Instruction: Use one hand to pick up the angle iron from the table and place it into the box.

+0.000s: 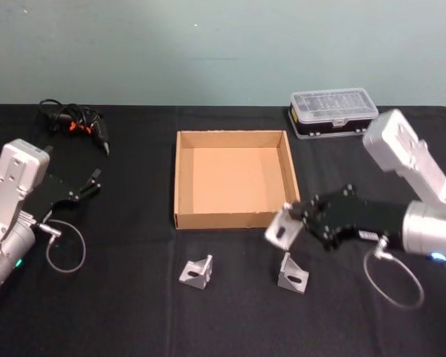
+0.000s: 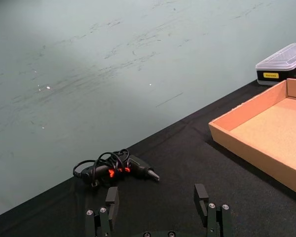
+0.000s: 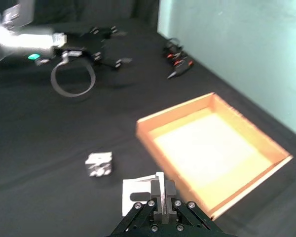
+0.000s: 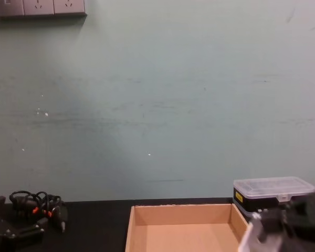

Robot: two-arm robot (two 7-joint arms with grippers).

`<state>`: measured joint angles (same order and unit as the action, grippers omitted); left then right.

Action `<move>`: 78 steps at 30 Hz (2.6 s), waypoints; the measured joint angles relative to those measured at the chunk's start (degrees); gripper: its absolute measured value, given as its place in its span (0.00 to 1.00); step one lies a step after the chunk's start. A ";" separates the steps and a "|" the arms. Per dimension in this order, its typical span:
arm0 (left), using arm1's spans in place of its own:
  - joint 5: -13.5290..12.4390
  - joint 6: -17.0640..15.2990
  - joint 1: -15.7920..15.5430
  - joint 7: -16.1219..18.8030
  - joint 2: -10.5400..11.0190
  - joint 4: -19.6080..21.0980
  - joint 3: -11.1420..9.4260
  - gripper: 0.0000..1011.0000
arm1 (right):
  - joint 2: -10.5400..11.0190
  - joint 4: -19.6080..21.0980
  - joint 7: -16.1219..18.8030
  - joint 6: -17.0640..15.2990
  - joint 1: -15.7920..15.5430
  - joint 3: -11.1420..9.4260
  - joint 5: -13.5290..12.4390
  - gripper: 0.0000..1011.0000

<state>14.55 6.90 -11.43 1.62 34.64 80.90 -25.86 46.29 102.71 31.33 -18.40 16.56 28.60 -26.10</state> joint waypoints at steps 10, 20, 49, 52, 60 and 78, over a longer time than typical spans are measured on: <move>0.00 0.00 0.00 0.00 0.00 0.00 0.00 0.99 | -7.58 -9.14 -0.91 -0.18 6.89 1.79 3.62 0.05; 0.00 0.00 0.00 0.00 0.00 0.00 -0.01 0.99 | -13.16 -19.39 -0.64 -0.26 11.92 3.48 7.06 0.05; 0.00 0.00 0.00 0.00 0.01 0.00 0.00 0.99 | -20.86 -32.78 0.55 1.18 17.48 5.12 14.77 0.17; 0.00 0.00 0.00 0.00 0.00 0.00 0.00 0.99 | -20.97 -32.69 0.39 1.23 17.27 4.83 15.04 0.26; 0.00 0.00 0.00 0.00 0.00 0.00 0.00 0.99 | -20.96 -31.31 -0.09 1.72 16.10 3.34 15.43 0.50; 0.00 0.00 0.00 0.00 0.00 0.00 0.00 0.99 | -16.71 -21.91 0.02 2.66 10.80 -0.58 14.13 0.99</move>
<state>14.55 6.91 -11.43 1.62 34.65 80.90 -25.86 29.57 80.80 31.35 -15.74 27.36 28.02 -11.97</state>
